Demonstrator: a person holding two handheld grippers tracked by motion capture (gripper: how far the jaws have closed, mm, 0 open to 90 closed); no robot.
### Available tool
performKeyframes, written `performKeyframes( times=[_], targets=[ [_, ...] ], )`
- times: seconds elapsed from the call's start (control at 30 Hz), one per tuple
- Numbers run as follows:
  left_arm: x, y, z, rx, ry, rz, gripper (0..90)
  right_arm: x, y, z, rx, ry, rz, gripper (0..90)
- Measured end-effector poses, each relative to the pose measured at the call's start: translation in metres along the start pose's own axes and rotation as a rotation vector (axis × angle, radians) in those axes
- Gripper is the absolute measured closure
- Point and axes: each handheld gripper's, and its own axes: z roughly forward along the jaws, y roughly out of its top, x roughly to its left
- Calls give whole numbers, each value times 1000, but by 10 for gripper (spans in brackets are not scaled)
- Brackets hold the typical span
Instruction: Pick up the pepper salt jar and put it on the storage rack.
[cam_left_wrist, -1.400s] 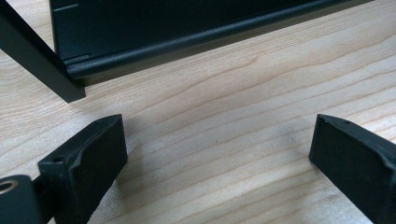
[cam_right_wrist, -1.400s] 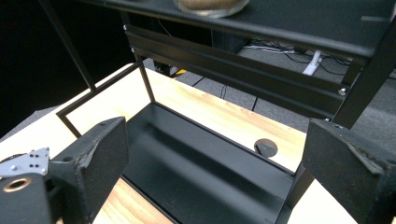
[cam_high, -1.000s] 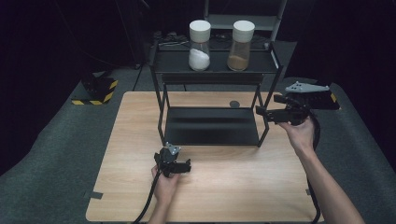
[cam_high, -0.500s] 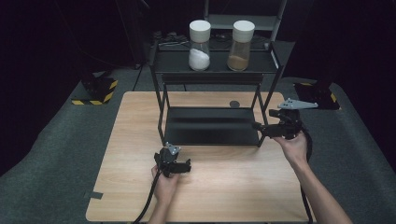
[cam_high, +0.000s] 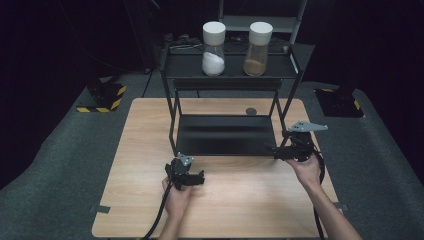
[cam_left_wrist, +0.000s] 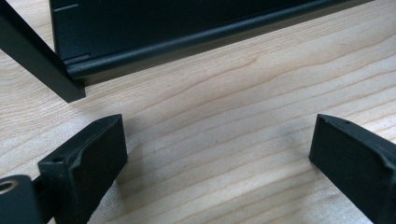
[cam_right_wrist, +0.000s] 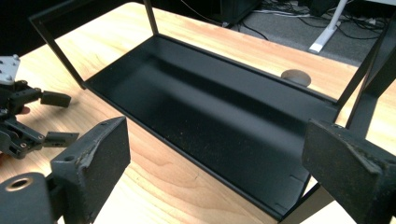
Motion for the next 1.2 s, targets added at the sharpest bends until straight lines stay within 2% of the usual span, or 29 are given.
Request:
performKeyframes(
  times=[0.67,0.97,1.2],
  targets=[
    [0,0,0,0,0,0,41,12,-35,27,56,-18,-15,76],
    [0,0,0,0,0,0,41,19,-50,42,95,-42,-14,77],
    [0,0,0,0,0,0,41,24,-61,50,126,-62,-32,77]
  ],
)
